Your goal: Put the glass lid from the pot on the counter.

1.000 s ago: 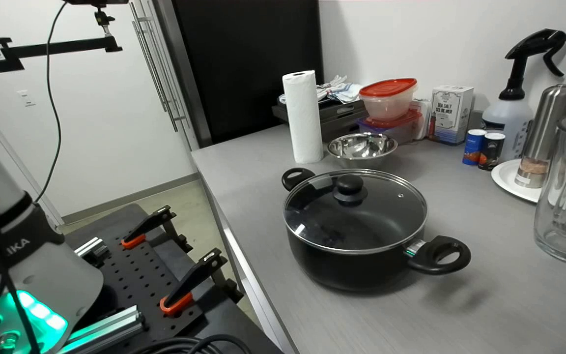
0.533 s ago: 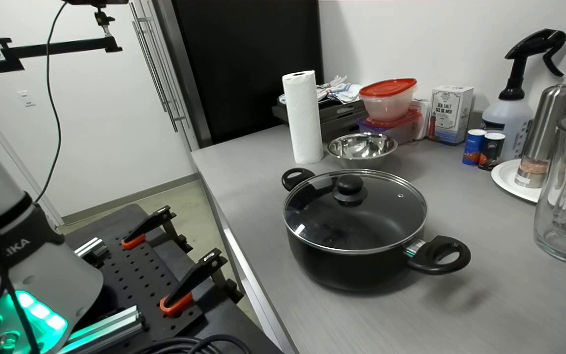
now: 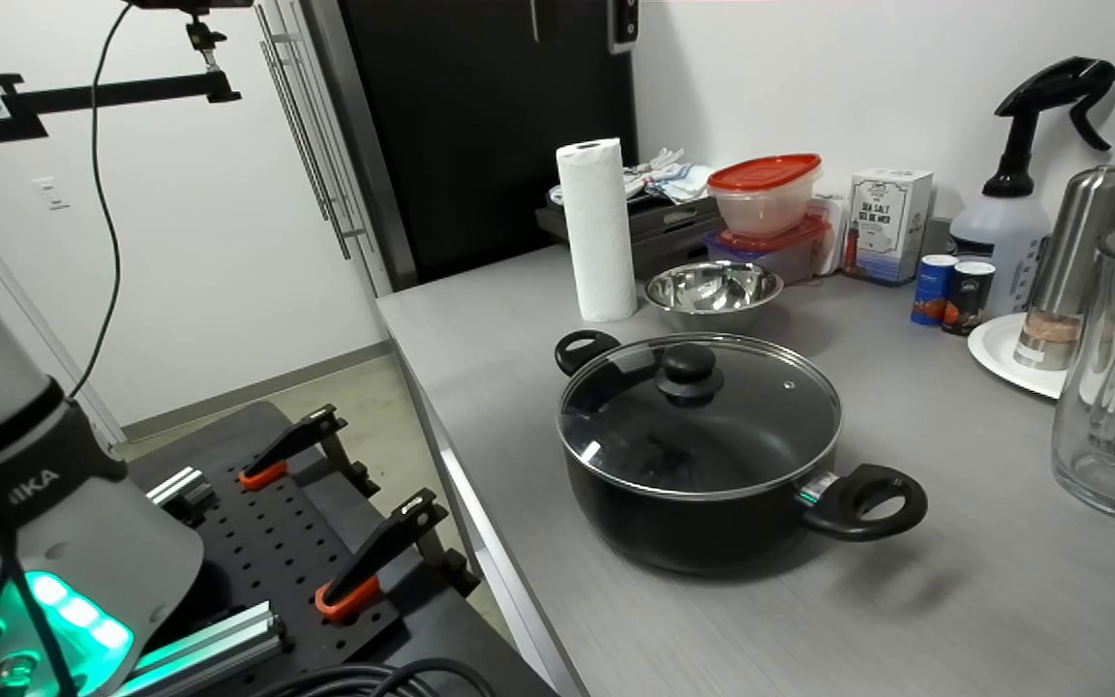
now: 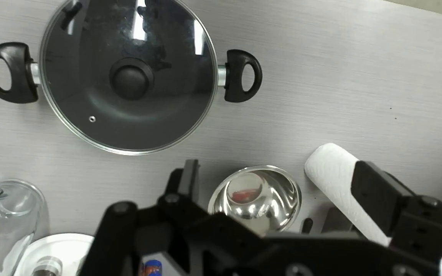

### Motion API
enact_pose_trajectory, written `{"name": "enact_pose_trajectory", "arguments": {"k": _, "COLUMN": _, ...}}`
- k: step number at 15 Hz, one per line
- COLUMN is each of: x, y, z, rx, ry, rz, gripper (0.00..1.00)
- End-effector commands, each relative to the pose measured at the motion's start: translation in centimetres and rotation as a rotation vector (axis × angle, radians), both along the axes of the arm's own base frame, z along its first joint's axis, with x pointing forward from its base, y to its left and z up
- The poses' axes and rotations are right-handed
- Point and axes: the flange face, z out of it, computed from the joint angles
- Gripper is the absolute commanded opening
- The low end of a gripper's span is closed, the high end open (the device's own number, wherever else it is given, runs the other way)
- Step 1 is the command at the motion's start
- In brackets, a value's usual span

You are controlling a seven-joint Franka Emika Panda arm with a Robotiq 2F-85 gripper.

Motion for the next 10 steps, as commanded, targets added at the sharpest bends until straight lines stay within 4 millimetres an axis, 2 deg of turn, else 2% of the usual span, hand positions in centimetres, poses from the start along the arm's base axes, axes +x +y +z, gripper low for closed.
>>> {"name": "enact_pose_trajectory", "arguments": {"k": 1, "x": 0.6, "y": -1.8, "z": -2.3, "rx": -0.004, "ry": 0.016, "rz": -0.089, "gripper": 1.0}}
{"name": "enact_pose_trajectory", "arguments": {"k": 10, "x": 2.7, "y": -6.5, "z": -8.6, "rx": -0.051, "ry": 0.009, "rz": -0.344, "gripper": 1.0}}
